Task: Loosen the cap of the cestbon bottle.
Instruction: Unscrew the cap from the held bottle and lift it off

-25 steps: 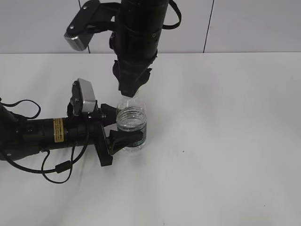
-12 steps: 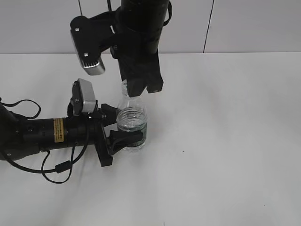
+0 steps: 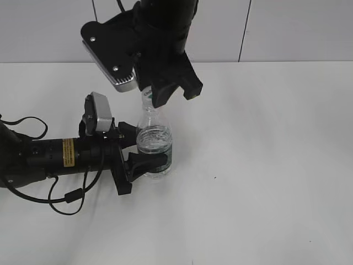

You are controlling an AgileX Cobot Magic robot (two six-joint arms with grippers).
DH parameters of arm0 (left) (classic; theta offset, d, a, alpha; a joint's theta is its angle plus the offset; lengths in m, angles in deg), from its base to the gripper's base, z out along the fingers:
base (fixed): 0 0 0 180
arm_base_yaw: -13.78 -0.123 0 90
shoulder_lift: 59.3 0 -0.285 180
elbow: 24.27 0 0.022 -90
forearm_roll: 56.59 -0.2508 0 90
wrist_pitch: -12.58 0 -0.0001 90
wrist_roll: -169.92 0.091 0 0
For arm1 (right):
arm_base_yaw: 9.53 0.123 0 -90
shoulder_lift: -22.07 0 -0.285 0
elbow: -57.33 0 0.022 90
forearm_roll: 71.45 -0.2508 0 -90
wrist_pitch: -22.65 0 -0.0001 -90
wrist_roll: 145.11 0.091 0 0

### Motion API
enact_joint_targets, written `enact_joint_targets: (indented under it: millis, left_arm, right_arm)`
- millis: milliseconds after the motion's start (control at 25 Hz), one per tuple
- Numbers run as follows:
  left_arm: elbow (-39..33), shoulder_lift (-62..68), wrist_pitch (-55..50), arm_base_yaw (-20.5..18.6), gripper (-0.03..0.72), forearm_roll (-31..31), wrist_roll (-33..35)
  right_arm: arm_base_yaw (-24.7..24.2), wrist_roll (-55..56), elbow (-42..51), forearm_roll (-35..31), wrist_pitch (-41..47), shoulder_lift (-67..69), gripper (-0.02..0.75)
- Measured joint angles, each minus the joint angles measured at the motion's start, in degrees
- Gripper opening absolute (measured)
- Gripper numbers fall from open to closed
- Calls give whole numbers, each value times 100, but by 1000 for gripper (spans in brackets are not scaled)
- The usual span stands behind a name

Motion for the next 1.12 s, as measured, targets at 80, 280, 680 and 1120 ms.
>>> enact_joint_targets:
  millis: [80, 280, 680, 1120]
  left_arm:
    - [0, 0, 0, 0, 414, -6, -3]
    - [0, 0, 0, 0, 414, -11, -2]
    - [0, 0, 0, 0, 414, -13, -2]
    - [0, 0, 0, 0, 414, -13, -2]
  right_arm:
    - [0, -189, -41, -58, -30, -11, 293]
    - [0, -313, -43, -176, -66, -11, 293]
    - [0, 897, -50, -160, -79, -365, 293]
    - [-92, 4885, -50, 98, -79, -372, 293]
